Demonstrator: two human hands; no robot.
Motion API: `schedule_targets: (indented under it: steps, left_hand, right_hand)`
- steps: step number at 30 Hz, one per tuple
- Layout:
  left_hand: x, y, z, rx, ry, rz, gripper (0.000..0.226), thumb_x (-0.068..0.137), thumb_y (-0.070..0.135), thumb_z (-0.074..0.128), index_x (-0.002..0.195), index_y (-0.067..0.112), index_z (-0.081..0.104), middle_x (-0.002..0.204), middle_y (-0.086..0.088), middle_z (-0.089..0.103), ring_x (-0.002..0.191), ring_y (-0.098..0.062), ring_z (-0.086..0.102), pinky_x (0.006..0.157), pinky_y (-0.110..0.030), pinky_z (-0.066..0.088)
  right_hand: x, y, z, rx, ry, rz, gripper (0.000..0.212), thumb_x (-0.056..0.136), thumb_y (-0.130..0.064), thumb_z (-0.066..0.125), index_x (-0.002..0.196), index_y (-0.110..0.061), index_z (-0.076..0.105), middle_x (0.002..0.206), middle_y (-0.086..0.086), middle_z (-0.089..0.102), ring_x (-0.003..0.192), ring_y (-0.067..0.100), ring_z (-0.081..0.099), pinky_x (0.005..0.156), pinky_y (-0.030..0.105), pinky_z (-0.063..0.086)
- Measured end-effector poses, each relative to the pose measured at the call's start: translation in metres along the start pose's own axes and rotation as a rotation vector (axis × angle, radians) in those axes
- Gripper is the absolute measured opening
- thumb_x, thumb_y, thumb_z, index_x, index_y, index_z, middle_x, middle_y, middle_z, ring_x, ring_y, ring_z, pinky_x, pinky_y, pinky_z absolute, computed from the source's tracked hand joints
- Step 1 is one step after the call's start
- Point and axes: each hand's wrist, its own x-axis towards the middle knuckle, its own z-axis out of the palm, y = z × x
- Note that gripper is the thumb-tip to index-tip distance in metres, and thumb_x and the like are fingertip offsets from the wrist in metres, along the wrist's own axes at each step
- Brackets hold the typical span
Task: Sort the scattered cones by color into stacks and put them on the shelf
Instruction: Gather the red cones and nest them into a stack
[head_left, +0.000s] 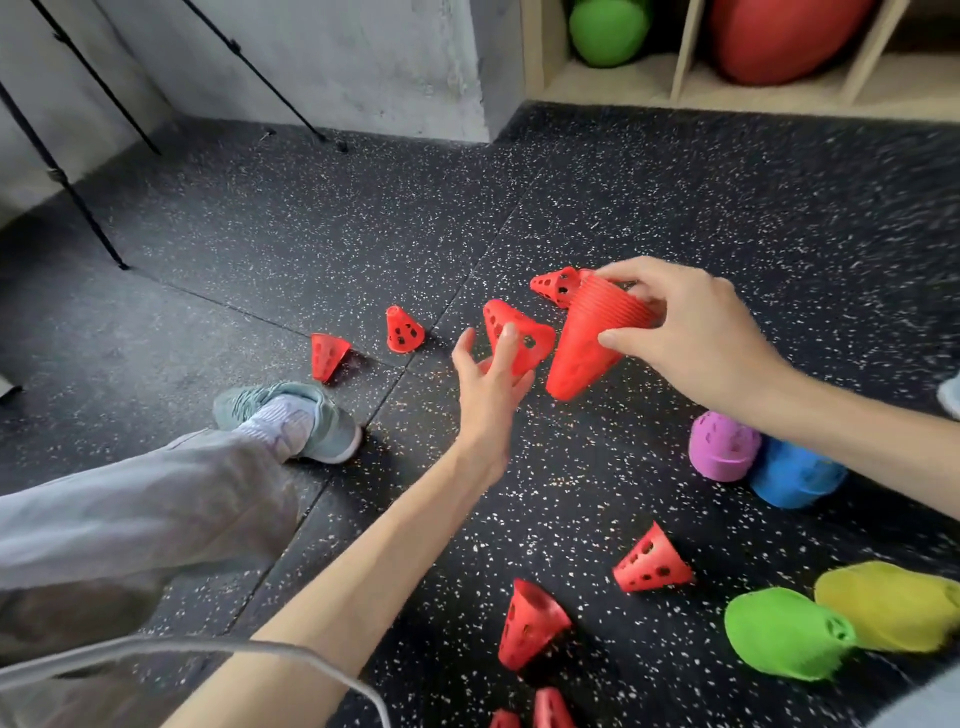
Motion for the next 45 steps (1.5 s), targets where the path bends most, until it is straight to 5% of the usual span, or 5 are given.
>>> schedule_targets:
  steps: [7,14,22,28,45]
  left_hand:
    - [-0.029,0.015,0.028,-0.105,-0.148,0.024,0.069,0.098,0.028,0.068,0.148,0.048,0.025,0.129,-0.003,0.065,0.117,-0.024,0.069,0.105,-0.045,0.051]
    - [-0.045,0.017,0.03,0.048,-0.102,0.13,0.039,0.091,0.02,0.077,0.122,0.016,0.054,0.113,-0.009,0.065,0.109,-0.03,0.071,0.09,-0.038,0.061]
    - [-0.052,0.017,0.033,0.169,-0.13,0.211,0.045,0.085,0.02,0.083,0.116,0.007,0.053,0.106,-0.018,0.073,0.095,-0.031,0.075,0.082,-0.036,0.062]
    - [-0.056,0.017,0.029,0.217,-0.099,0.215,0.045,0.085,0.023,0.083,0.115,0.008,0.053,0.105,-0.016,0.073,0.091,-0.026,0.077,0.079,-0.039,0.063]
    - [-0.095,-0.097,-0.117,1.346,-0.738,-0.13,0.106,0.072,0.045,0.09,0.155,0.021,0.027,0.145,-0.001,0.046,0.132,-0.017,0.048,0.111,-0.031,0.041]
  right_hand:
    - [0.002,0.002,-0.014,0.094,0.144,0.031,0.046,0.08,-0.016,0.08,0.122,-0.029,0.068,0.099,-0.009,0.073,0.095,0.011,0.068,0.095,0.038,0.052]
    - [0.004,0.009,-0.016,0.138,0.177,0.062,0.043,0.081,-0.021,0.082,0.121,-0.03,0.069,0.099,-0.009,0.075,0.096,0.012,0.071,0.097,0.045,0.053]
    - [0.006,0.016,-0.014,0.262,0.05,0.053,0.028,0.095,-0.02,0.071,0.122,-0.026,0.071,0.102,-0.008,0.076,0.098,0.005,0.071,0.098,0.041,0.055]
    - [0.01,0.016,-0.009,0.095,-0.122,0.015,0.056,0.084,-0.019,0.081,0.133,-0.024,0.056,0.115,0.0,0.071,0.105,0.014,0.069,0.098,0.04,0.055]
    - [-0.005,0.011,0.007,-0.091,-0.226,0.036,0.059,0.082,-0.011,0.081,0.137,-0.02,0.06,0.129,0.009,0.067,0.112,0.016,0.061,0.097,0.033,0.049]
